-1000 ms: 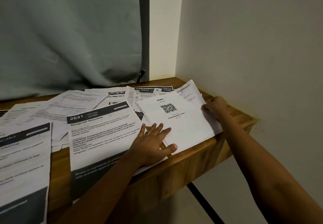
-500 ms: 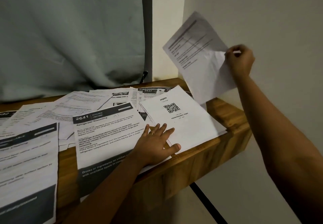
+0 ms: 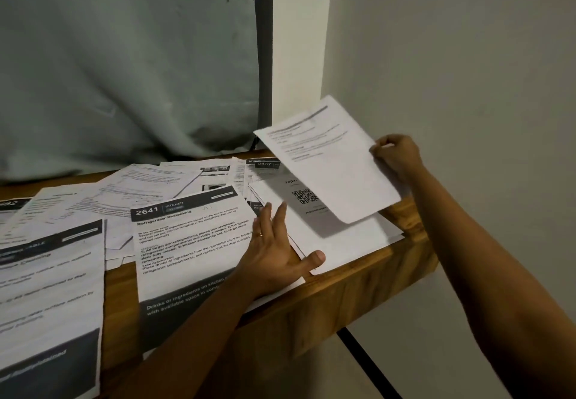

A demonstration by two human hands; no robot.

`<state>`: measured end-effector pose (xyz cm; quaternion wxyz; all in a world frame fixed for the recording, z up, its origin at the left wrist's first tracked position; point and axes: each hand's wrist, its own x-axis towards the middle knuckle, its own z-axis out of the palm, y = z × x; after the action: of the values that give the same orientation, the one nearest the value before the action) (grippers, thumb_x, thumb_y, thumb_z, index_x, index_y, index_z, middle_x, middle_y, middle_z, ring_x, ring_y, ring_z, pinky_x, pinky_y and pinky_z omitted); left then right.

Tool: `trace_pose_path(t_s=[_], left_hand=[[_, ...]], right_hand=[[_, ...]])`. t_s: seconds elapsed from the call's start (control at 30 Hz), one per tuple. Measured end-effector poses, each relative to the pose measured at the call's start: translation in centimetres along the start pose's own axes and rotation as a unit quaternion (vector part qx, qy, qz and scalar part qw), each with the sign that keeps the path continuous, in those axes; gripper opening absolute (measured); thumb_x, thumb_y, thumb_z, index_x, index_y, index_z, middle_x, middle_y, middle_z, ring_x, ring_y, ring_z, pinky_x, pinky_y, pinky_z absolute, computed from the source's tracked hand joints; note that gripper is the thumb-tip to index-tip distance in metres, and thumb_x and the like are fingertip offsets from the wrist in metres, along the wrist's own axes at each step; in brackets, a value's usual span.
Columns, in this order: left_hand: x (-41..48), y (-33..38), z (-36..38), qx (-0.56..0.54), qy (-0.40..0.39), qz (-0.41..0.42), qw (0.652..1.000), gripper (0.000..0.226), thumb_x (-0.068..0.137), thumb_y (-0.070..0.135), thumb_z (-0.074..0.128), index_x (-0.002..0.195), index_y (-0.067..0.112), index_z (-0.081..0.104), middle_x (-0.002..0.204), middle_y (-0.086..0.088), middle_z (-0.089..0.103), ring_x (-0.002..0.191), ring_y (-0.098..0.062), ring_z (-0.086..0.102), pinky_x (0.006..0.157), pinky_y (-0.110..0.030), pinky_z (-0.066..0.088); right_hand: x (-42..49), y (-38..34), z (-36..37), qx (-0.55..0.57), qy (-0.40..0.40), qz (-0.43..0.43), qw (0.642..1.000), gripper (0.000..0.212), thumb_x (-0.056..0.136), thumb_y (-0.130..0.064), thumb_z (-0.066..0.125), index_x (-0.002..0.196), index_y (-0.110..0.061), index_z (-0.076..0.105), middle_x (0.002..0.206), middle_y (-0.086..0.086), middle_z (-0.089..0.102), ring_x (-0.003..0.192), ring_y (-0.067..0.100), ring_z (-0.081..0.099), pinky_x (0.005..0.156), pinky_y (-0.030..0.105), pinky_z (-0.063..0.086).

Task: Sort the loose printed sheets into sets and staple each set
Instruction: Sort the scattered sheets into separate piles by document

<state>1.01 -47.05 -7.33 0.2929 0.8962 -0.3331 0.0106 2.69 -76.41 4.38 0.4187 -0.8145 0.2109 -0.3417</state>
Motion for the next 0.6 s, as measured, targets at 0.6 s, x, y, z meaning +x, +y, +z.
trace_pose_path(t_s=[0.6], left_hand=[[1.1,-0.5,0.3,0.198,-0.108,0.030,0.974,0.094,0.070,0.081,0.013,0.151,0.034,0.003,0.159,0.003,-0.008,0.146,-0.016,-0.011,0.116,-0.048,-0.011]], right_hand=[[-2.6,5.7,4.8,-0.194,-0.033,0.106,0.975,0.015,0.083,-0.014,0.065,0.074,-0.004,0.056,0.091,0.014,0.058,0.079,0.027,0.055,0.058,0.024,0.036]])
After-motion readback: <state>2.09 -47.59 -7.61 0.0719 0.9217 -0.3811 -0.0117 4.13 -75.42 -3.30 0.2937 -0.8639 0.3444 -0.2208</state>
